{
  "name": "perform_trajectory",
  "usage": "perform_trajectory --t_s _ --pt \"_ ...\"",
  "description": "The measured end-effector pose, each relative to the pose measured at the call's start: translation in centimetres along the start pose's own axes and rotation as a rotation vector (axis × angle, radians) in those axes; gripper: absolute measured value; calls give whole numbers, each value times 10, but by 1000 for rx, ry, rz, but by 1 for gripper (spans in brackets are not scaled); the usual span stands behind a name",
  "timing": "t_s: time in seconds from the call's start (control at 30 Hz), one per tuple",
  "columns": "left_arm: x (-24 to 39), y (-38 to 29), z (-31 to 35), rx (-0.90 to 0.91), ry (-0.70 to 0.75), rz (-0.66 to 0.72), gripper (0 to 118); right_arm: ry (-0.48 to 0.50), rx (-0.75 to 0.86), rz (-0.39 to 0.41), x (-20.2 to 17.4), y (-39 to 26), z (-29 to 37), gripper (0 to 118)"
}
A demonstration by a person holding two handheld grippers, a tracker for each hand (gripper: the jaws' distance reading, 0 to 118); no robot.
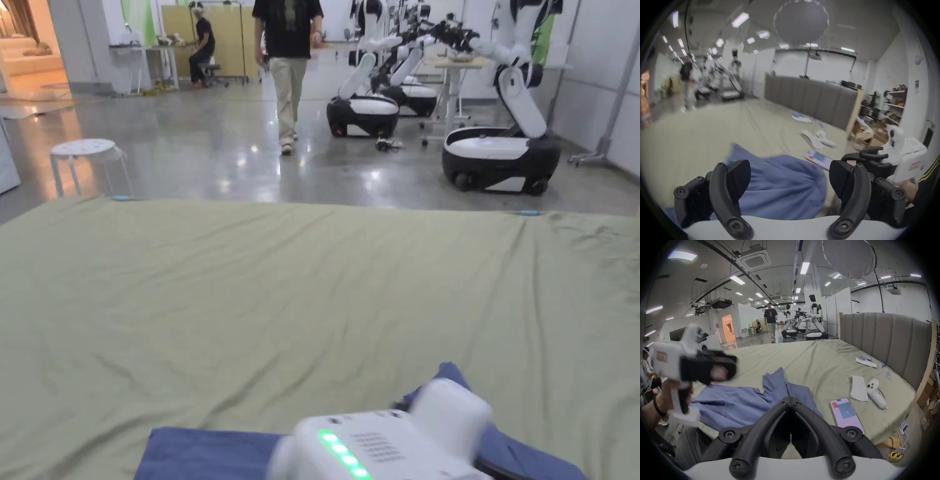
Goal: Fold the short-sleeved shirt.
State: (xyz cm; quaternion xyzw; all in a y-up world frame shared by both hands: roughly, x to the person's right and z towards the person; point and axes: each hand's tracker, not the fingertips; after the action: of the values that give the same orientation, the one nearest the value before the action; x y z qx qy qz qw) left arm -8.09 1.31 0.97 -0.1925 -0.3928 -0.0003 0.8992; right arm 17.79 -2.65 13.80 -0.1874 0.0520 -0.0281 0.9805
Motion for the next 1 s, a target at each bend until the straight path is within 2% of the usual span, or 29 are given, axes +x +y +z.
perform_trajectory --t_s 0.2,0.3,0.37,0.4,0.43,0.47,0.53,0.63,0.77,1.0 --pt "-12 10 143 255 426 -76 99 55 60 50 -25 19 -3 0" --pt "-4 -8 187 289 588 -176 99 78 89 53 -29 24 -5 0" --pt "-1 -19 206 277 753 -165 96 87 109 48 -32 30 -5 0" --pt "0 -23 214 271 746 -136 87 92 117 46 -33 32 -5 0" --pt "1 -28 224 282 751 -99 60 96 125 44 -32 33 -5 0" --pt "1 -31 228 285 771 -67 38 98 132 46 -33 34 -5 0" --pt "0 -38 238 241 768 -21 9 99 141 56 -34 36 -3 0" --pt "2 -49 246 245 788 4 0 105 148 78 -33 35 -2 0" --pt "-4 -60 250 265 779 62 0 117 145 74 -37 38 1 0" --pt "-4 -53 248 262 765 45 0 101 148 80 -44 42 3 0"
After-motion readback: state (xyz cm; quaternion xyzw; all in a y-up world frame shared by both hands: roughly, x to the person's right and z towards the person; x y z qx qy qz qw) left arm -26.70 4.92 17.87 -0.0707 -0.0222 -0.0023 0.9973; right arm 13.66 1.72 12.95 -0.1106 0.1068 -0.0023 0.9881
